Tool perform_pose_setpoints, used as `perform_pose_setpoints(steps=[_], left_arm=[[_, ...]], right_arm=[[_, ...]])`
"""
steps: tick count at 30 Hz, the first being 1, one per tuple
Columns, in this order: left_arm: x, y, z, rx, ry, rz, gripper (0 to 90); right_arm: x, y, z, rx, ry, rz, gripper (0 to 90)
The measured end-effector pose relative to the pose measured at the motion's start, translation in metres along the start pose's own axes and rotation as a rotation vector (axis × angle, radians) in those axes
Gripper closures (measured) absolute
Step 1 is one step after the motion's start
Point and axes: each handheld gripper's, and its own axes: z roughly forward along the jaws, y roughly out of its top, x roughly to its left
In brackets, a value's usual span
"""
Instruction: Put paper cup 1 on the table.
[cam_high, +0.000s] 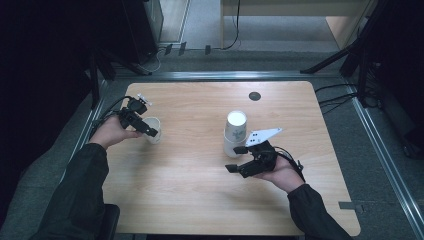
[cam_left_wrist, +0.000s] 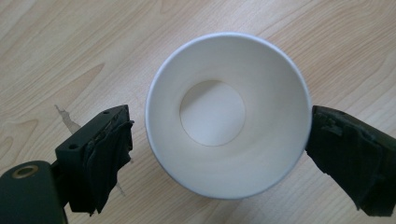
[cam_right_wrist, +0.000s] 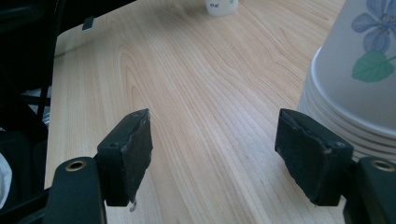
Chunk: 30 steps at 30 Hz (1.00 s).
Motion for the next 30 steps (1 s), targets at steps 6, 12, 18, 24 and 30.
perform_pose_setpoints(steps=[6, 12, 18, 24, 30], left_arm=[[0.002, -0.001, -0.017, -0.064, -0.002, -0.014, 7.7], [-0.006, 0.004, -0.036, -0.135, -0.031, -0.034, 7.8], [-0.017, 0.009, -0.043, -0.193, -0.061, -0.029, 9.0], [-0.030, 0.011, -0.045, -0.253, -0.093, -0.021, 13.3], [-0.045, 0.013, -0.042, -0.276, -0.107, 0.003, 13.4]], right_arm=[[-0.001, 0.000, -0.001, -0.001, -0.001, 0.004, 28.1], [-0.001, 0.000, -0.002, 0.008, -0.002, -0.001, 28.5], [0.000, 0.001, -0.007, -0.001, 0.001, -0.015, 30.0], [-0.001, 0.001, -0.018, -0.024, 0.014, -0.017, 33.5], [-0.003, -0.001, -0.030, -0.046, 0.016, -0.022, 34.8]])
